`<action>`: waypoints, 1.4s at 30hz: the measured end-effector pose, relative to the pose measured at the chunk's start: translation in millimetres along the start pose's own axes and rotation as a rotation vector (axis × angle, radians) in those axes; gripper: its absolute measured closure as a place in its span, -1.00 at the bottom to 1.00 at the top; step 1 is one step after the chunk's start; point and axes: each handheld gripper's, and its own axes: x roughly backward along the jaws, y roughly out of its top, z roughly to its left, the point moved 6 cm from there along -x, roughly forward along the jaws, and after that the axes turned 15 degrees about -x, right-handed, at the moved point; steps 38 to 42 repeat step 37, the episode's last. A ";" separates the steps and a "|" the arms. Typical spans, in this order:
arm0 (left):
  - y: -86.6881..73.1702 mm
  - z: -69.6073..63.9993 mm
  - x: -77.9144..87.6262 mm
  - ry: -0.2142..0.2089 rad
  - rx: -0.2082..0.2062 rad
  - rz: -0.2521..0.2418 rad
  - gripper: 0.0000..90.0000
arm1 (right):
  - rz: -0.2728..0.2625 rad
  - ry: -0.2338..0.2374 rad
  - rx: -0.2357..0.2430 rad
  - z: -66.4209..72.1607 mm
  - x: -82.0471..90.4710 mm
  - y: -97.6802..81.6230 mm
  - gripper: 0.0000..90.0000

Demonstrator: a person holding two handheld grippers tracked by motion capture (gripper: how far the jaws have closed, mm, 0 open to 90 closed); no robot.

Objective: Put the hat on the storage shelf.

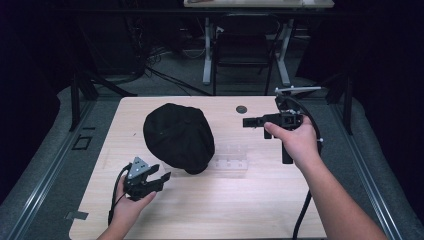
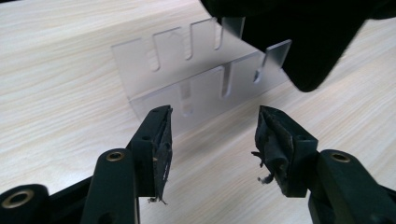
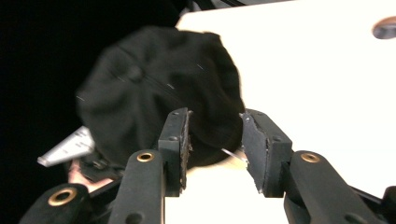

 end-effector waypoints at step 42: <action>-12.7 7.0 -7.9 0.020 -0.004 0.034 -0.07 | -0.063 -0.340 0.112 -103.2 -19.4 -102.9 0.06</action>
